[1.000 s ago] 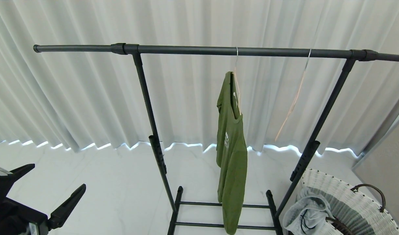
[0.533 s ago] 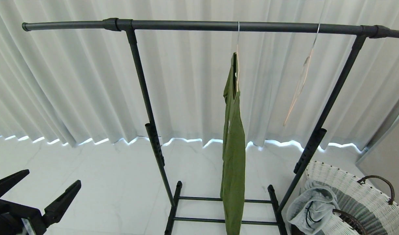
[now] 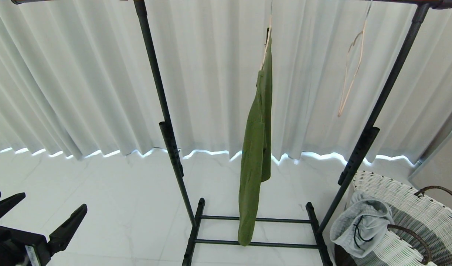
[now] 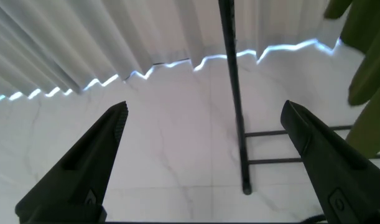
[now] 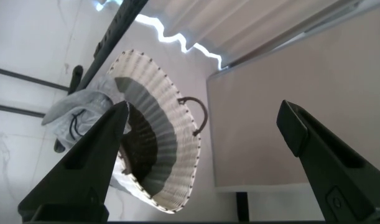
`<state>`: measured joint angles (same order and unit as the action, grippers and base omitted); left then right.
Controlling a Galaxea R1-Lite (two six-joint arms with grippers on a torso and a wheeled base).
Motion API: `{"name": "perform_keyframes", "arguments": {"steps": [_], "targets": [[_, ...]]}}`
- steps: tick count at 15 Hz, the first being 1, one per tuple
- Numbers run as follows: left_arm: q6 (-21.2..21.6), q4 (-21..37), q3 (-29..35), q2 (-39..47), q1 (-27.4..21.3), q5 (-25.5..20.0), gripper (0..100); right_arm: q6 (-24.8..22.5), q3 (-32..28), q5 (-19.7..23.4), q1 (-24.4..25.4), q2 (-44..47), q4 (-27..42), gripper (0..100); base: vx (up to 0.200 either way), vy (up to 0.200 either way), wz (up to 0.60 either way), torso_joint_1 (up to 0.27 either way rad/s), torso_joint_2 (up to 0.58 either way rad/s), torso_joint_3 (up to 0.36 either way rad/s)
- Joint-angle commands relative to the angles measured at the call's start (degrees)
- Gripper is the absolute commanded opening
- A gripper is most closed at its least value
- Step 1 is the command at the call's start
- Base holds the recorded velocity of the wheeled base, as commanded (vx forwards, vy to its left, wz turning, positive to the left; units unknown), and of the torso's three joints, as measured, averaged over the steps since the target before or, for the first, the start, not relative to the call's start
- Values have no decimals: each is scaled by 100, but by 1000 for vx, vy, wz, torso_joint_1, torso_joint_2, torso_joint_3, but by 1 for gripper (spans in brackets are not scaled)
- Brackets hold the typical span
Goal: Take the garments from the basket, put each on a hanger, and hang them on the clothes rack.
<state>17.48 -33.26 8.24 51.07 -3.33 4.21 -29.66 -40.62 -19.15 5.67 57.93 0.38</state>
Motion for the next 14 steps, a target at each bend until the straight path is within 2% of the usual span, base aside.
{"name": "perform_keyframes", "arguments": {"steps": [1,10,14], "targets": [[168,-5,-121,-62,-10,-7,100,4,-7,8,4,25,-20,100,0,0,0,-134,354,217],[212,3,-174,-194,-177,-69,100,-128,98,-1,4,25,-187,100,0,0,0,-17,43,28],[221,3,-165,-211,-238,-359,100,-119,89,-1,-4,17,-196,100,0,-200,0,-5,0,7]]}}
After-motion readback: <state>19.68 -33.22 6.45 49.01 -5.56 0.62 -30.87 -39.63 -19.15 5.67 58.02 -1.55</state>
